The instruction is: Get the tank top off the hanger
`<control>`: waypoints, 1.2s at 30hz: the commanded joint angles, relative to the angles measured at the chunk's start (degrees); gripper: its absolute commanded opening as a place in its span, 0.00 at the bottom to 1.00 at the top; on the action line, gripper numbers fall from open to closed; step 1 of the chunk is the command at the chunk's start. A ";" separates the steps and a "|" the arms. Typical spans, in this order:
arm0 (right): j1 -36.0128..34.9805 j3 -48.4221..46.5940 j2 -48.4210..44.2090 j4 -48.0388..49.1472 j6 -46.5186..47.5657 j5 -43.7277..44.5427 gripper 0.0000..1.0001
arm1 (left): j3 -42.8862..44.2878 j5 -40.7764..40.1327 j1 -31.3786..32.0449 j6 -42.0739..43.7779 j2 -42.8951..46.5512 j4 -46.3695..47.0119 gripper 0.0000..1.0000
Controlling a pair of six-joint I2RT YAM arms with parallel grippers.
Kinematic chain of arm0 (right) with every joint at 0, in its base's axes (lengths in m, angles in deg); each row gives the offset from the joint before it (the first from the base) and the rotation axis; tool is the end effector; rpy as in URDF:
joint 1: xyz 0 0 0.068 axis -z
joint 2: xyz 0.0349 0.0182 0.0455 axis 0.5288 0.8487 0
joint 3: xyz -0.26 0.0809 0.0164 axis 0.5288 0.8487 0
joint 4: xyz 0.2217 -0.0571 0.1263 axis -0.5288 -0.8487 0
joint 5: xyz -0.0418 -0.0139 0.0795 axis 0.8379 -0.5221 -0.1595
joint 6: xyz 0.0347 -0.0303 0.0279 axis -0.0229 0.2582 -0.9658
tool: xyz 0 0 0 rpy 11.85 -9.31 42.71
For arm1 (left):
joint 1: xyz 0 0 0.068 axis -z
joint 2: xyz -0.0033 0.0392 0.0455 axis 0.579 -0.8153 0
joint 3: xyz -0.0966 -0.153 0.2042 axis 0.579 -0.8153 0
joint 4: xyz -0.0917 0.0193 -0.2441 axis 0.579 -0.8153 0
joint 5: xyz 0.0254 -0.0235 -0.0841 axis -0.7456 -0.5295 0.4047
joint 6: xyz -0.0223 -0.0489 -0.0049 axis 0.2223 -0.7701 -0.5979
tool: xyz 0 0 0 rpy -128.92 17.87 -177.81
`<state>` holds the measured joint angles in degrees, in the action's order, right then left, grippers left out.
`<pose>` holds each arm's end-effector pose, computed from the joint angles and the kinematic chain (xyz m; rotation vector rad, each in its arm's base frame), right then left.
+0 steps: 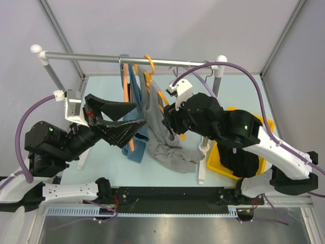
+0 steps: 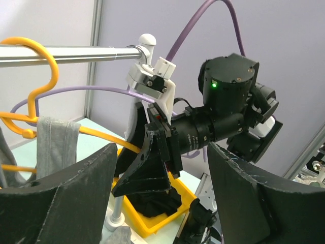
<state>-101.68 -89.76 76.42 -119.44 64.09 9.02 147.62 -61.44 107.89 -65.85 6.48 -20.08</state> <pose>0.1000 0.2342 0.5009 -0.7567 1.8777 0.5575 0.0363 -0.0899 0.5268 0.4705 1.2265 -1.1599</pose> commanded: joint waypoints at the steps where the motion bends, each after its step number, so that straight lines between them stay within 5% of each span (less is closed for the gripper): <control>1: -0.91 5.88 -6.94 13.22 -2.65 5.66 0.40 | -0.55 -1.09 0.18 -0.17 -0.46 0.83 0.77; 9: -1.70 13.01 -10.46 21.58 -3.88 10.14 0.01 | -1.70 -5.74 0.18 -3.33 -0.90 3.99 0.73; 26: -14.07 12.66 -17.14 21.24 2.01 22.26 0.00 | -0.91 -5.40 0.18 -3.60 -2.84 3.20 0.74; 36: -19.89 20.82 -24.78 13.86 -4.57 21.48 0.00 | 3.74 -3.55 0.18 -0.79 -6.43 1.45 0.81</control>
<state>-120.20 -71.27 55.44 -105.10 63.35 29.22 147.05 -66.34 107.89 -68.69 2.37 -18.73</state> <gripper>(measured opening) 0.182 0.810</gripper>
